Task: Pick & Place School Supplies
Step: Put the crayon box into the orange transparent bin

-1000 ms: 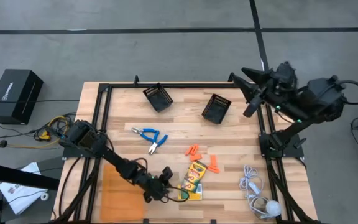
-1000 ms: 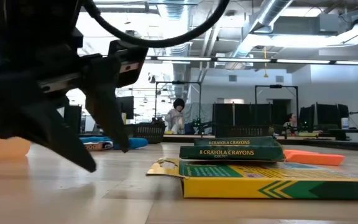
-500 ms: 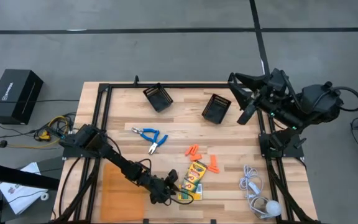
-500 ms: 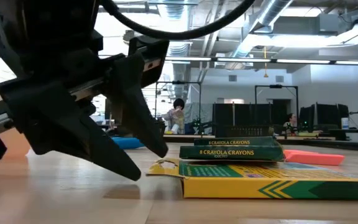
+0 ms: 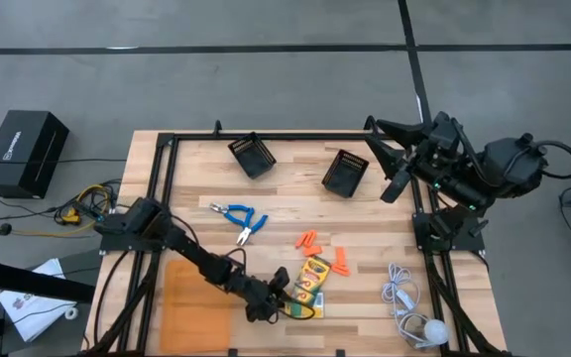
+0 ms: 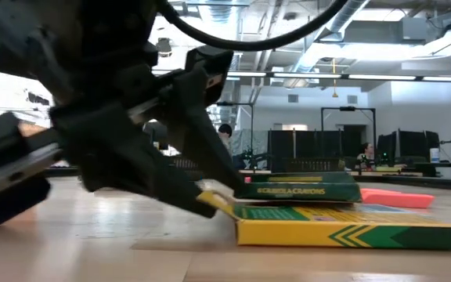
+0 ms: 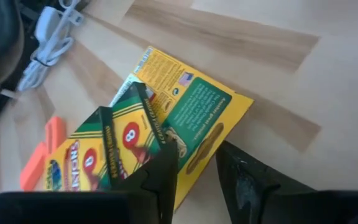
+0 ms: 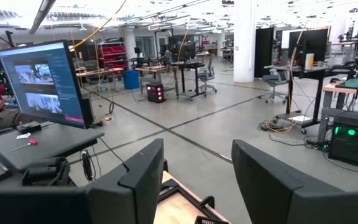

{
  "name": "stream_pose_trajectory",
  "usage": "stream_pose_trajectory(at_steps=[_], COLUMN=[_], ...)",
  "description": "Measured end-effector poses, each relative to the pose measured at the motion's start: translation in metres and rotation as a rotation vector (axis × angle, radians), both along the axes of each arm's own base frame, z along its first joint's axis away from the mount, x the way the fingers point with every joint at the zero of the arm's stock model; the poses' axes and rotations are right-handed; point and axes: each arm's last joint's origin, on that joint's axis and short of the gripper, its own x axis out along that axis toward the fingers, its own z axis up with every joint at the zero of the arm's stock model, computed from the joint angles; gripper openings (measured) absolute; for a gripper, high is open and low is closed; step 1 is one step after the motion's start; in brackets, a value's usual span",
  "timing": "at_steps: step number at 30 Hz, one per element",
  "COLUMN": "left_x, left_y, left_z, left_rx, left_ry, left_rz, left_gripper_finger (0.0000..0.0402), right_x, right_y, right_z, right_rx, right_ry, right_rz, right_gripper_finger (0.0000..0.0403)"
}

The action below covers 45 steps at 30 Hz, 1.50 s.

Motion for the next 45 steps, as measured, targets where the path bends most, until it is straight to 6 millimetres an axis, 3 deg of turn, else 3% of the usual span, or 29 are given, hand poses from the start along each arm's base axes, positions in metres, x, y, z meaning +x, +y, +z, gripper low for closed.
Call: stream_pose_trajectory(at_steps=[7, 12, 20, 25, 32, 37, 45], left_x=[0.007, 0.007, 0.017, 0.02, 0.001, -0.024, -0.083], left_y=[0.011, 0.011, 0.008, 0.002, 0.01, 0.023, 0.056], left_z=[0.001, 0.001, 0.011, 0.044, 0.1, 0.142, 0.201], left_rx=[-0.047, -0.049, -0.062, -0.105, -0.227, -0.295, -0.405], left_ry=[0.004, 0.005, 0.011, 0.026, 0.051, 0.076, 0.111], left_rz=[-0.023, -0.024, 0.011, 0.017, 0.087, 0.202, 0.45], left_gripper_finger=[0.0093, 0.0014, 0.0002, 0.0001, 0.0001, 0.0001, 0.0], right_x=[0.006, 0.011, 0.01, 0.007, 0.001, -0.002, -0.005], right_y=[0.003, 0.005, 0.004, 0.004, 0.001, -0.001, -0.003], right_z=[-0.002, -0.004, 0.003, 0.015, 0.027, 0.034, 0.039], right_rx=[-0.004, -0.01, -0.019, -0.059, -0.111, -0.136, -0.176], right_ry=[0.008, 0.014, -0.022, -0.066, -0.1, -0.141, -0.156], right_rz=[-0.003, -0.01, -0.016, -0.022, -0.045, -0.039, -0.048], right_gripper_finger=[0.018, 0.0173, 0.0161, 0.0155, 0.0149, 0.0148, 0.0144])
